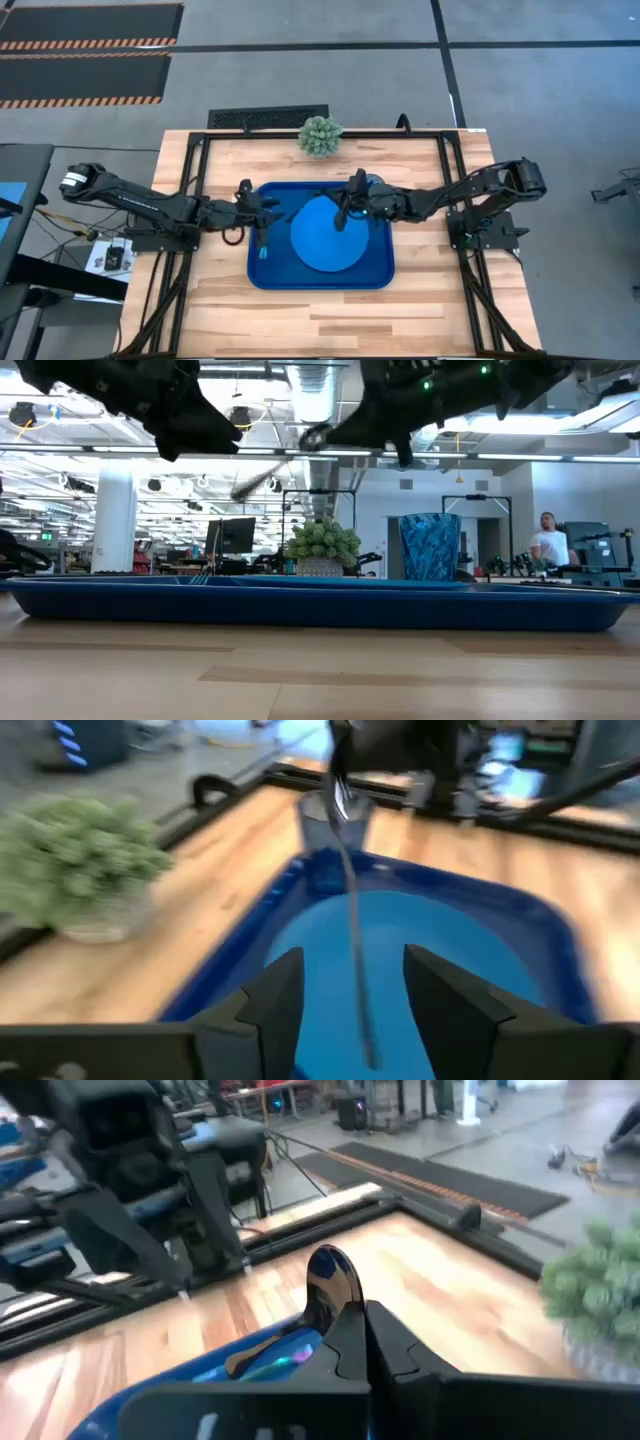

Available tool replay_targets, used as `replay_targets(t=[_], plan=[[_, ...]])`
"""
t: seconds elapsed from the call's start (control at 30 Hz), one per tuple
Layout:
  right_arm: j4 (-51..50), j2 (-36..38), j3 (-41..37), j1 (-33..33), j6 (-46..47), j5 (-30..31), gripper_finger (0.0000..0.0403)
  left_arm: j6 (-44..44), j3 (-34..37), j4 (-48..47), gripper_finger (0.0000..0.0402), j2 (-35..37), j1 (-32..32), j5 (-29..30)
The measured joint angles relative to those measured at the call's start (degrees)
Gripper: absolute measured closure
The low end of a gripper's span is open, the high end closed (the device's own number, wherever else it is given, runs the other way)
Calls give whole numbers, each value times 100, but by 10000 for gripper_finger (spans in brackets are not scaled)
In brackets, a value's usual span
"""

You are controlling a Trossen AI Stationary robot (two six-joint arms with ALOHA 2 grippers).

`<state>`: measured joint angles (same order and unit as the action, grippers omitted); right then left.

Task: Pick and place plate/cup/fork/spoon on tray
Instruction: Put the spoon between the fork and the blue plate on the blue serving tray

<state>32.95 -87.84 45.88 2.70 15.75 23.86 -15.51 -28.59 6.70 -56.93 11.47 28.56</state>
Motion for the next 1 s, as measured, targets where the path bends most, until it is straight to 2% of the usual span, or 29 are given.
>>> replay_targets(t=[0.13,0.27,0.47,0.63,0.87,1.0], plan=[[78,-314,25,-32,227,46,403,443,-349,-9,221,-400,278,764],[340,-601,140,-63,230,26,403,629,-875,-628,214,-1008,482,1406],[362,-620,320,-31,197,26,403,65,-1809,-2120,213,-2065,688,2382],[401,-541,346,64,179,81,403,-528,-2509,-3025,213,-2766,701,2935],[422,-545,335,109,161,88,403,-607,-2885,-3160,215,-3134,701,3045],[441,-545,335,107,162,89,403,-765,-2886,-3225,238,-3130,639,3040]])
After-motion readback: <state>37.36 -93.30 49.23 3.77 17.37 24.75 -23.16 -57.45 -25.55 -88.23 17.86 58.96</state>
